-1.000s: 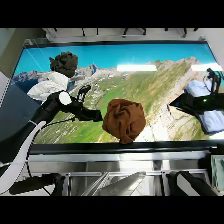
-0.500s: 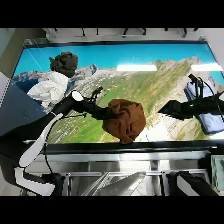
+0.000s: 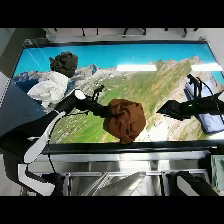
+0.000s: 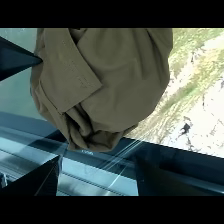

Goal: Fold the shirts.

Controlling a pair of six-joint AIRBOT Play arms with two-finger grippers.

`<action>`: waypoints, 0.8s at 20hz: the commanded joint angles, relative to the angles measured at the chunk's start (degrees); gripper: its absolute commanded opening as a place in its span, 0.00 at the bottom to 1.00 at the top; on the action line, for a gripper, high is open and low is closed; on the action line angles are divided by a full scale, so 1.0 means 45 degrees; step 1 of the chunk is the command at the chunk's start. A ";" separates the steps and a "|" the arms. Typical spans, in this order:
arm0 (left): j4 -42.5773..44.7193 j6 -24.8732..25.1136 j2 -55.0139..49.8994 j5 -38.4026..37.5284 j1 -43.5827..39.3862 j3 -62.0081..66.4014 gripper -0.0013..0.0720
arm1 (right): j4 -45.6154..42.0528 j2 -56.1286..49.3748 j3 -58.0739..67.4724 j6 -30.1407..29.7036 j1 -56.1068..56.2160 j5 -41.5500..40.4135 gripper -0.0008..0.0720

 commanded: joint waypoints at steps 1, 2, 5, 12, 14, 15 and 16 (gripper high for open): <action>0.0787 0.0073 0.0831 -0.0869 0.0223 0.0034 0.03 | -0.0102 0.0005 -0.0005 -0.0306 -0.0015 -0.0146 0.71; 0.1161 0.0073 0.1438 -0.1443 0.0418 0.0034 0.03 | -0.0223 0.0000 -0.0005 -0.0641 -0.0015 -0.0345 0.71; 0.2589 -0.0131 0.3852 -0.3041 0.1273 0.0029 0.03 | -0.0714 -0.0219 -0.0005 -0.0903 -0.0010 -0.1836 0.71; 0.4503 -0.0797 0.7252 -0.3283 0.2579 -0.1967 0.03 | 0.1413 -0.3993 -0.0024 -0.2424 0.0364 -0.2633 0.71; 0.4507 -0.0792 0.7820 -0.2851 0.2725 -0.3060 0.04 | 0.1467 -0.5119 -0.0024 -0.2584 0.0733 -0.3094 0.71; 0.4493 -0.0806 0.8072 -0.2603 0.2885 -0.3400 0.04 | 0.1642 -0.5571 -0.0024 -0.2613 0.0913 -0.3347 0.71; 0.4483 -0.1001 0.8306 -0.2346 0.3079 -0.3589 0.04 | 0.2263 -0.5999 -0.0019 -0.2919 0.1117 -0.3531 0.71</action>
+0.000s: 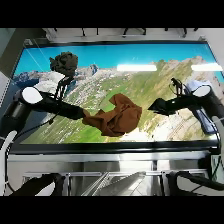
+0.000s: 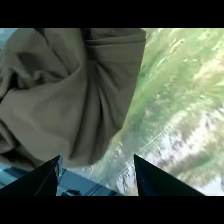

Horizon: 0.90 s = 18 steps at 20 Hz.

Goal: Fold the shirts.

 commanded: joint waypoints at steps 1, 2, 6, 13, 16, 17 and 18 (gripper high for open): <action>0.0199 -0.0403 0.1054 0.0894 0.0617 -0.1122 0.04 | 0.1938 -0.1710 0.0000 -0.1069 0.0665 -0.0787 0.71; 0.0189 -0.0442 0.1214 0.1020 0.0806 -0.1175 0.04 | 0.2866 -0.2021 0.0000 -0.1472 0.0918 -0.1035 0.71; 0.0107 -0.0442 0.1365 0.0981 0.1093 -0.1171 0.04 | 0.4143 -0.2686 0.0015 -0.1894 0.1807 -0.2555 0.71; 0.0112 -0.0447 0.1365 0.0933 0.1088 -0.1171 0.04 | 0.5153 -0.3070 0.0039 -0.2443 0.2414 -0.2346 0.05; 0.0228 -0.0437 0.1370 0.0850 0.1103 -0.1166 0.04 | 0.4993 -0.1870 0.0039 -0.2181 0.1695 -0.1054 0.05; 0.0223 -0.0437 0.1394 0.0763 0.1219 -0.1112 0.04 | 0.4852 -0.1127 0.0039 -0.1855 0.1365 -0.0559 0.05; 0.0219 -0.0427 0.1394 0.0685 0.1389 -0.0850 0.04 | 0.4643 -0.0287 0.0039 -0.1545 0.1098 -0.0296 0.05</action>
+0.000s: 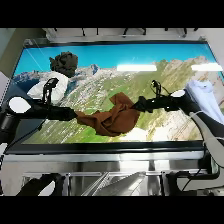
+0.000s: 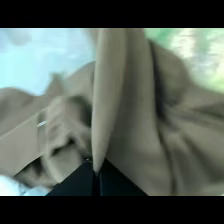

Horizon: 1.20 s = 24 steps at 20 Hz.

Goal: Fold the shirts.

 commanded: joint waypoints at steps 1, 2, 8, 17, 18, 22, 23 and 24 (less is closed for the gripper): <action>0.0034 0.0112 0.0034 -0.0121 0.0418 0.0661 0.04 | -0.0549 0.2463 0.0015 0.1035 -0.0821 0.1205 0.04; 0.0034 0.0364 0.0121 -0.0131 0.0646 0.1268 0.04 | -0.0971 0.3531 0.0015 0.1472 -0.0981 0.1088 0.04; 0.0049 0.0486 0.2346 -0.0223 0.1394 0.3798 0.04 | -0.4444 0.9602 0.0631 0.4124 -0.1632 0.0627 0.04; 0.0894 0.0680 0.7023 -0.0267 0.1273 0.1613 0.03 | -0.8529 1.2089 0.3225 0.6853 -0.1919 0.3526 0.04; 0.0733 0.0675 0.7475 -0.0121 0.1035 0.1059 0.03 | -0.8495 1.1735 0.3225 0.6844 -0.1919 0.3954 0.05; 0.0908 0.0651 0.8150 0.1156 -0.0923 -0.1107 0.03 | -0.8349 0.9496 0.3225 0.6513 -0.1705 0.3517 0.05; 0.1166 0.0651 0.8058 0.2045 -0.1545 -0.1404 0.03 | -0.8344 0.8816 0.3230 0.6465 -0.1588 0.3322 0.05; 0.1826 0.0520 0.7747 0.3206 -0.2200 -0.1506 0.03 | -0.8340 0.8131 0.3230 0.6460 -0.1433 0.3036 0.05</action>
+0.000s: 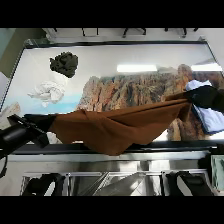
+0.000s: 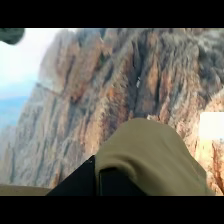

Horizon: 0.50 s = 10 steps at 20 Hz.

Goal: Fold the shirts.

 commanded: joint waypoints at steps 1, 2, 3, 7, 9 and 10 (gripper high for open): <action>0.1875 -0.0398 -0.0534 0.3128 -0.2035 -0.0729 0.03 | 0.0126 -0.2171 0.0078 -0.0248 0.0413 -0.0748 0.05; 0.3157 -0.0962 -0.1268 0.3716 -0.2487 -0.0253 0.03 | 0.0831 -0.2681 0.0121 -0.0748 0.0471 -0.1321 0.05; 0.4571 -0.1535 -0.2191 0.4002 -0.2793 0.0583 0.03 | 0.2011 -0.3065 0.0223 -0.1185 0.0471 -0.1957 0.05; 0.7300 -0.1632 -0.5960 0.3662 -0.2919 0.5435 0.03 | 0.4580 -0.3847 0.1486 -0.2123 0.0466 -0.4600 0.05; 0.7373 -0.1112 -0.7388 0.2492 -0.2934 0.8029 0.03 | 0.4537 -0.4007 0.2385 -0.2268 0.0461 -0.4697 0.05; 0.7368 -0.0976 -0.7868 0.1724 -0.2939 0.9005 0.03 | 0.4507 -0.4012 0.2696 -0.2395 0.0461 -0.4605 0.05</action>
